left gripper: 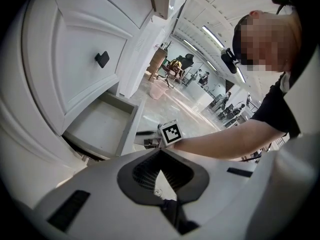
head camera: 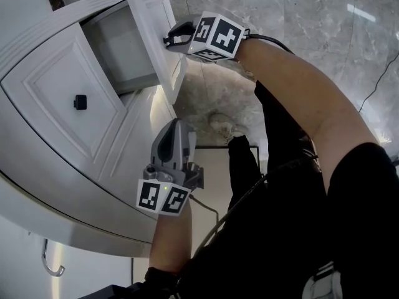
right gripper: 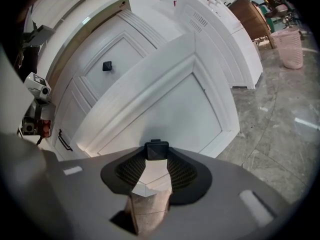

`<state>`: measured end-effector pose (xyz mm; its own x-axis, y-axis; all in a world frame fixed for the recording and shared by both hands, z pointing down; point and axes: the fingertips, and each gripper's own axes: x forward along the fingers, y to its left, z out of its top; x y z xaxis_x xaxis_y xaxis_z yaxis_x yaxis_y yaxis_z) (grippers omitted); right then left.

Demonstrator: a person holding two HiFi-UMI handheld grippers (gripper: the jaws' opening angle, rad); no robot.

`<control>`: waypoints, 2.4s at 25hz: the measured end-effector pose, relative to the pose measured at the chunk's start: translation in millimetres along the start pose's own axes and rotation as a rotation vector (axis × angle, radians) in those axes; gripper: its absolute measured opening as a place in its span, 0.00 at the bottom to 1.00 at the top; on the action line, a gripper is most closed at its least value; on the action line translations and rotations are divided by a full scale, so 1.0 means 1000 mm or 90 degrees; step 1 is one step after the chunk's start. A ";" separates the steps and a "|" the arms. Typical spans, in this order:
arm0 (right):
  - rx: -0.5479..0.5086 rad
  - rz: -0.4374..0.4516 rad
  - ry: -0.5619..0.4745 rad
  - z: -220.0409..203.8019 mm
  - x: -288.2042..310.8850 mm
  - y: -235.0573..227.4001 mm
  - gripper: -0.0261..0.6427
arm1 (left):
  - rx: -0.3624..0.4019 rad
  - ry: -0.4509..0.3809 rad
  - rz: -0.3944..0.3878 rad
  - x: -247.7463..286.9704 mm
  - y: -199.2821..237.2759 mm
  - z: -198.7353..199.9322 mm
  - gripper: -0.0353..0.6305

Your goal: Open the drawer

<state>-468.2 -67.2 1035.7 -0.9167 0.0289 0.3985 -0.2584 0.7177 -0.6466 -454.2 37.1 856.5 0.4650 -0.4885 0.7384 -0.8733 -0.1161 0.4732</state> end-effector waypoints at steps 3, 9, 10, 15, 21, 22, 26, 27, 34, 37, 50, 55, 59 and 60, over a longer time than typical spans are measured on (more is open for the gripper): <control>0.002 -0.001 -0.002 -0.002 -0.005 -0.001 0.24 | 0.004 0.002 0.001 0.000 -0.001 0.001 0.04; 0.008 -0.008 -0.005 -0.008 -0.017 -0.003 0.23 | 0.015 -0.004 -0.002 -0.002 -0.004 0.007 0.04; 0.009 -0.009 -0.005 -0.009 -0.018 -0.003 0.23 | 0.015 -0.005 -0.002 -0.003 -0.004 0.007 0.04; 0.007 -0.008 -0.005 -0.012 -0.027 -0.005 0.23 | 0.015 -0.003 0.001 -0.003 -0.007 0.005 0.04; 0.011 -0.009 -0.012 -0.020 -0.042 -0.007 0.23 | 0.019 -0.003 0.000 0.002 -0.017 0.002 0.04; 0.011 -0.009 -0.011 -0.018 -0.039 -0.007 0.23 | 0.018 -0.003 -0.001 0.001 -0.013 0.004 0.04; 0.014 -0.010 -0.012 -0.020 -0.042 -0.007 0.23 | 0.019 -0.001 -0.006 0.002 -0.015 0.003 0.04; 0.014 -0.011 -0.012 -0.022 -0.045 -0.007 0.23 | 0.020 0.001 -0.007 0.002 -0.017 0.002 0.04; 0.023 -0.016 -0.013 -0.026 -0.053 -0.009 0.23 | 0.021 -0.001 -0.010 0.001 -0.014 0.006 0.04; 0.025 -0.017 -0.012 -0.028 -0.056 -0.010 0.23 | 0.022 0.000 -0.012 0.001 -0.014 0.005 0.04; 0.020 -0.001 -0.004 -0.027 -0.056 -0.008 0.23 | 0.017 -0.004 -0.006 -0.006 -0.012 0.007 0.04; 0.043 0.000 -0.011 -0.028 -0.056 -0.009 0.23 | 0.015 -0.009 -0.005 -0.009 -0.015 0.006 0.04; 0.037 -0.031 0.009 -0.027 -0.056 -0.009 0.24 | 0.012 -0.015 -0.003 -0.015 -0.020 0.008 0.04; 0.032 -0.040 0.018 -0.028 -0.057 -0.009 0.25 | 0.013 -0.016 -0.004 -0.017 -0.023 0.008 0.04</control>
<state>-404.7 -55.4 1036.8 -0.8894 0.0047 0.4572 -0.3312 0.6827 -0.6513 -443.1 40.7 829.5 0.4664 -0.5100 0.7228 -0.8734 -0.1360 0.4677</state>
